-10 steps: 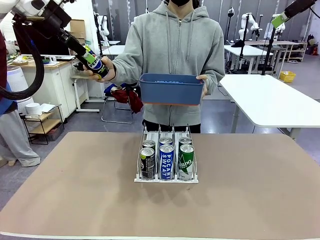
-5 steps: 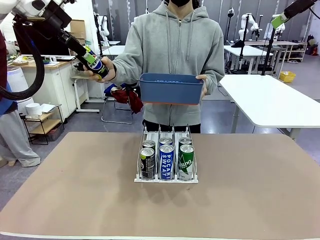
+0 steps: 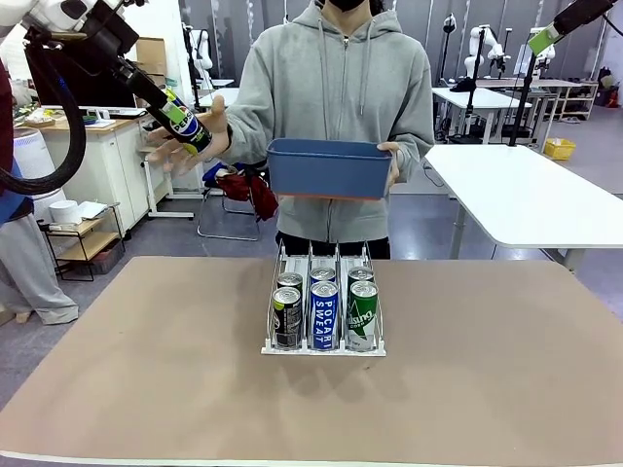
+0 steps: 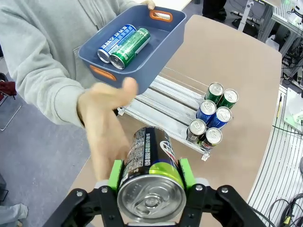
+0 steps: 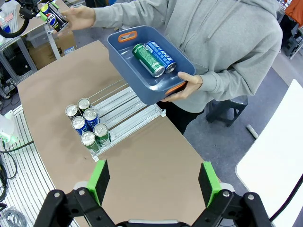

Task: Fill the beverage cans into the dispenser.
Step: Place the picked Pepsi coke in the line of the Automatic Can Dispenser with the same cans.

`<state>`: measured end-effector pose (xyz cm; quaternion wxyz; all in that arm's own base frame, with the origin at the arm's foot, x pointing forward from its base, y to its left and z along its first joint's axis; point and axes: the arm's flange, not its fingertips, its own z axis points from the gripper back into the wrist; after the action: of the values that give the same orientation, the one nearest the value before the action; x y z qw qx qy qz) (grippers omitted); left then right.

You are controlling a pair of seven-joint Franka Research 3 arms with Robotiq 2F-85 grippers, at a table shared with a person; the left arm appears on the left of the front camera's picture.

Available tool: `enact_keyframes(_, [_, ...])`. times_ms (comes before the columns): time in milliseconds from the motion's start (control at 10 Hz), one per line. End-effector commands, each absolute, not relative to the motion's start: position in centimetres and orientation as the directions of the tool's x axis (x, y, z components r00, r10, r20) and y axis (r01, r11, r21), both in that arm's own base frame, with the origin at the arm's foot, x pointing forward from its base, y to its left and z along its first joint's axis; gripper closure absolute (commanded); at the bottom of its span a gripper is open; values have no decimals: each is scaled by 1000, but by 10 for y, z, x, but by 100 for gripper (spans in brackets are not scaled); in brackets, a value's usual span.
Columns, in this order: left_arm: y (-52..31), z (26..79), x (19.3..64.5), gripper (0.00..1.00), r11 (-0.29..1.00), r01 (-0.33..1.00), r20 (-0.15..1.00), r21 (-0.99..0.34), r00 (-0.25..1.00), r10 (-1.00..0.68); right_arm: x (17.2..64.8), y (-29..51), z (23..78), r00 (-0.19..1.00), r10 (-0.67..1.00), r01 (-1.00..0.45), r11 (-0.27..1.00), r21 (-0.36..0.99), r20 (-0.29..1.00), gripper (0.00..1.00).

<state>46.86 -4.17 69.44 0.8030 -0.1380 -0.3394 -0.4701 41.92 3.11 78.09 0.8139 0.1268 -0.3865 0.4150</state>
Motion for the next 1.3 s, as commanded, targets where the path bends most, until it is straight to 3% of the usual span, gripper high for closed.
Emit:
enact_keyframes(0, [-40,695,468,100,522,846,673,105,326,-664,419,31,781,357,577,-773,624,-114,735,0])
enact_keyframes(1200, [-40,695,468,100,522,846,673,105,326,-664,419,31,781,357,577,-773,624,-114,735,0])
